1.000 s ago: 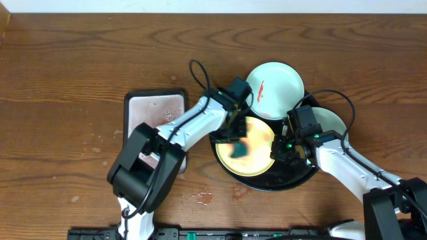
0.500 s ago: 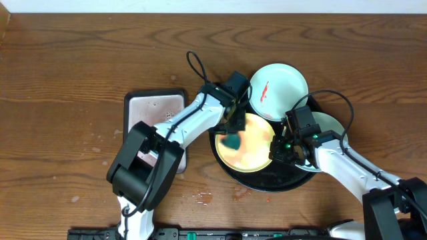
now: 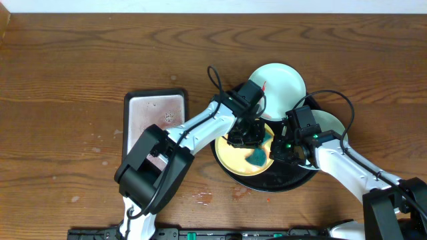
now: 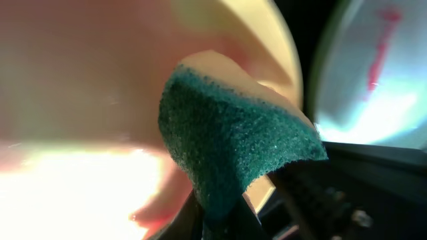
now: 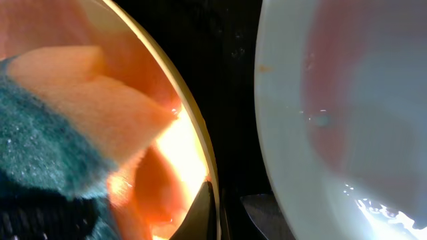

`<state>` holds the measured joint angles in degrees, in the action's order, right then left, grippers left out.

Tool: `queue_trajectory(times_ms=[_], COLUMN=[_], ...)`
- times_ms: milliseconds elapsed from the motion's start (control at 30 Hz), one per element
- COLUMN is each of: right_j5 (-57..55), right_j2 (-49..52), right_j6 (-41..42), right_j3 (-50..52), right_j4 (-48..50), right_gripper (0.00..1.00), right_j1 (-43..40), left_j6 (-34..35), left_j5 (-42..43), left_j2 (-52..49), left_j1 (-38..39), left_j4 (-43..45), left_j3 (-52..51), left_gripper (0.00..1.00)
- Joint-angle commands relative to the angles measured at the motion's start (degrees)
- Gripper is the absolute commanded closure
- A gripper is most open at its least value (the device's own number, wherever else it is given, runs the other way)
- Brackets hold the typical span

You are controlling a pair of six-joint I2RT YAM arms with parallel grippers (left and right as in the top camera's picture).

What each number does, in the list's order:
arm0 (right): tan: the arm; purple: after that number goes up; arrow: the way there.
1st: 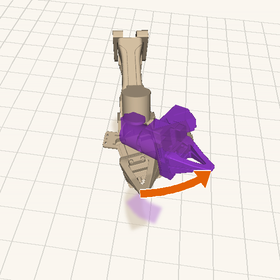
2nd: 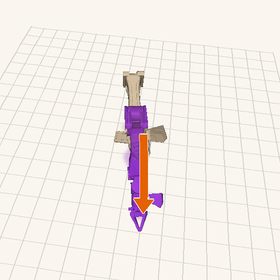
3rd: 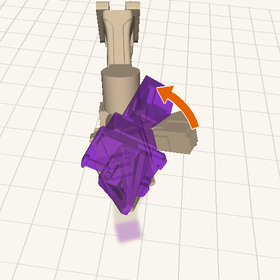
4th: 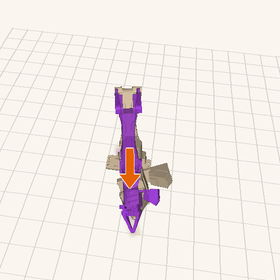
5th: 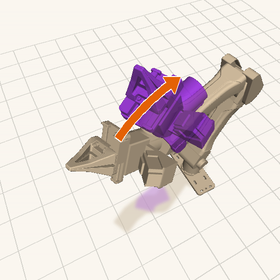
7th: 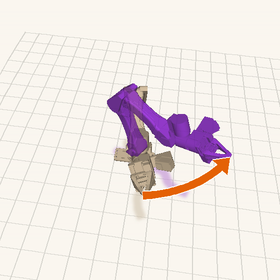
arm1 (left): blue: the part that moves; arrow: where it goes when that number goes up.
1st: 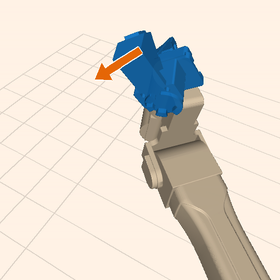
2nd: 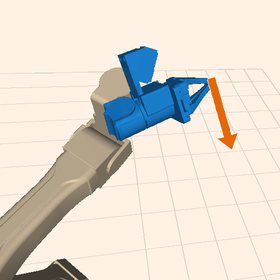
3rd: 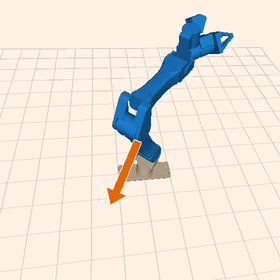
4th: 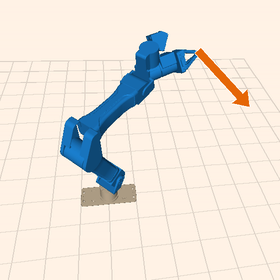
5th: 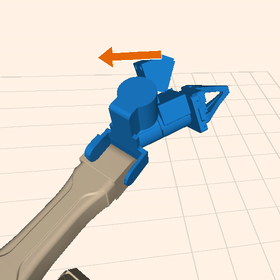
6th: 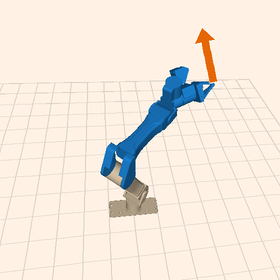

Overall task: Clean dirty plates on tray and stack at the side
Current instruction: 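Scrub the yellow plate with the sponge while right gripper holds it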

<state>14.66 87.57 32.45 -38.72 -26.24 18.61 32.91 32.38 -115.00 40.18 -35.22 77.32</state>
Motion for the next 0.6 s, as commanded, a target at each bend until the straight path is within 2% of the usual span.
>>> queue_trajectory(times_ms=[0,100,133,233,333,400,467,567], right_j5=[-2.8,-2.8,-2.8,-2.8,-2.8,-2.8,-2.8,-2.8], right_j2=[0.2,0.2,0.2,0.2,0.2,0.2,0.2,0.2], right_j6=[-0.7,-0.7,-0.7,-0.7,-0.7,-0.7,-0.7,-0.7], right_j3=[0.7,0.7,0.7,0.7,0.7,0.7,0.7,0.7], right_j4=[-1.4,-1.4,-1.4,-1.4,-1.4,-1.4,-1.4,-1.4], right_gripper=[0.99,0.99,0.99,0.99,0.99,0.99,0.99,0.99], right_j1=[0.2,0.2,0.2,0.2,0.2,0.2,0.2,0.2], left_j6=[0.4,0.3,0.4,0.4,0.4,0.4,0.3,-0.7], left_j5=[-6.0,-15.4,-25.3,-39.2,-47.8,-51.1,-50.8,-41.9], left_j2=[-0.8,-0.8,-0.8,-0.7,-0.7,-0.7,-0.7,-0.8], left_j1=[-1.2,-1.2,-1.1,-1.2,-1.7,-2.2,-2.5,-2.5], left_j4=[-2.5,-6.7,-9.9,-14.4,-18.2,-19.2,-17.2,-11.0], left_j3=[-0.7,-0.8,-0.8,-0.6,0.6,1.8,2.1,1.5], left_gripper=[0.92,0.93,0.93,0.92,0.92,0.92,0.93,0.93])
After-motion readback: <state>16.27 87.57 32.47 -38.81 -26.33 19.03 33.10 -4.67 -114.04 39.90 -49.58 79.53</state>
